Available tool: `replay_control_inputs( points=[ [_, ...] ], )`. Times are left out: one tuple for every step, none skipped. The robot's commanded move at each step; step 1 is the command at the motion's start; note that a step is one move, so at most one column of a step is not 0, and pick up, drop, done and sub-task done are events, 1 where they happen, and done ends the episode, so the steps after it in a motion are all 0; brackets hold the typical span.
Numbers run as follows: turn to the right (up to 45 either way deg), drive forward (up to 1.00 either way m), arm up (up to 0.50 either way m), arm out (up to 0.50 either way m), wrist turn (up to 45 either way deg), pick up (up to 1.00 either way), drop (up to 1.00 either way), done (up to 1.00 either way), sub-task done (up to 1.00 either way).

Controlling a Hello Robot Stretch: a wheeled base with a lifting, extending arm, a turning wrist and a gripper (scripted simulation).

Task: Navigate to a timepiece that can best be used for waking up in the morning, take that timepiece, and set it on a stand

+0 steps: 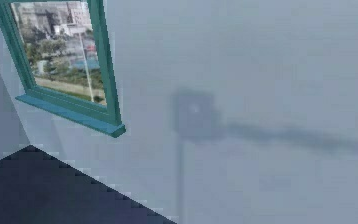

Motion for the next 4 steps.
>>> replay_control_inputs(
  points=[
    [0.0,0.0,0.0,0.0,-45.0,0.0,0.0,0.0,0.0],
    [0.0,0.0,0.0,0.0,-45.0,0.0,0.0,0.0,0.0],
    [0.0,0.0,0.0,0.0,-27.0,0.0,0.0,0.0,0.0],
    [0.0,0.0,0.0,-0.46,0.0,0.0,0.0,0.0,0.0]
  ],
)
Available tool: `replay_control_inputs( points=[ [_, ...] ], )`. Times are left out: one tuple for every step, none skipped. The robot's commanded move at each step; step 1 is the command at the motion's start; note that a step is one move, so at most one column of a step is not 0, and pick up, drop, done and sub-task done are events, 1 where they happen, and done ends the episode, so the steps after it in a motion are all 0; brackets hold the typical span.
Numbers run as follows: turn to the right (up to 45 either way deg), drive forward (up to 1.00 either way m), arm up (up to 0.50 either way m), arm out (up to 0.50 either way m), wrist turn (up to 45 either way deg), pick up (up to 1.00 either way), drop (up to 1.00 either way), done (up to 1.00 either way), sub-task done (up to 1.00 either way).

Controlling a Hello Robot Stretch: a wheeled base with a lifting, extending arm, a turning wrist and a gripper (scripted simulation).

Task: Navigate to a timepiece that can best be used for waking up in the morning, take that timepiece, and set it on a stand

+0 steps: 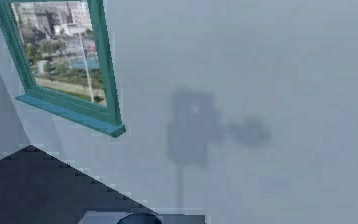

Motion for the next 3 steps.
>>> replay_control_inputs(
  points=[
    [-45.0,0.0,0.0,0.0,0.0,0.0,0.0,0.0,0.0],
    [-45.0,0.0,0.0,0.0,0.0,0.0,0.0,0.0,0.0],
    [-45.0,0.0,0.0,0.0,0.0,0.0,0.0,0.0,0.0]
  ],
)
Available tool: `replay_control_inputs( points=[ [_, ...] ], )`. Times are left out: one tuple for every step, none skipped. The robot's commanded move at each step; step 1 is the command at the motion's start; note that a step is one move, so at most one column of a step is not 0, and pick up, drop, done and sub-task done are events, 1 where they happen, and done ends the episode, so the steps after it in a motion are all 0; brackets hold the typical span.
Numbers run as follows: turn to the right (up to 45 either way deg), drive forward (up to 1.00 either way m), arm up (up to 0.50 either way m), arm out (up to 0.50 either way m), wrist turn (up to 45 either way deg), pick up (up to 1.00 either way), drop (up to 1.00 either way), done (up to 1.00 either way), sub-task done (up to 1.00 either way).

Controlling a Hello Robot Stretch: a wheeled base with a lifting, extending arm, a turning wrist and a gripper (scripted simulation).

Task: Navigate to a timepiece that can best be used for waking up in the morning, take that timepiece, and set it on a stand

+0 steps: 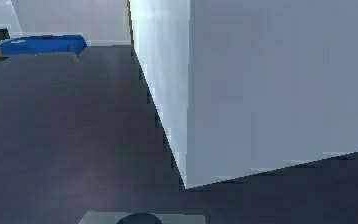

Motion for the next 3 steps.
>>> replay_control_inputs(
  points=[
    [-21.0,0.0,0.0,0.0,0.0,0.0,0.0,0.0,0.0],
    [0.0,1.0,0.0,0.0,0.0,0.0,0.0,0.0,0.0],
    [0.0,0.1,0.0,0.0,0.0,0.0,0.0,0.0,0.0]
  ],
)
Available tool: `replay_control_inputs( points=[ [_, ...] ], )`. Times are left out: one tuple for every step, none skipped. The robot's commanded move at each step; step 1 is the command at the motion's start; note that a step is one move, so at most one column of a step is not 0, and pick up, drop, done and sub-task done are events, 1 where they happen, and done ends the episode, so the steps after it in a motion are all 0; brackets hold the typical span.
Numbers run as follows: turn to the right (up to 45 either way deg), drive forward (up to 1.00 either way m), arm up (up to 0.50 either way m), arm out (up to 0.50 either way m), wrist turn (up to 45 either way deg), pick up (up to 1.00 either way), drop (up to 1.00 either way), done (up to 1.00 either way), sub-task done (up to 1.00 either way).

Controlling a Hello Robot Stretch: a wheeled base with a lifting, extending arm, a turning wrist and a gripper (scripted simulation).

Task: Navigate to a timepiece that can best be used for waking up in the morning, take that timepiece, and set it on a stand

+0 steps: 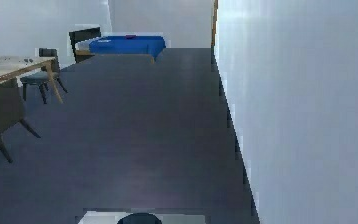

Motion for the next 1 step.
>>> replay_control_inputs(
  points=[
    [3.0,0.0,0.0,0.0,0.0,0.0,0.0,0.0,0.0]
  ],
)
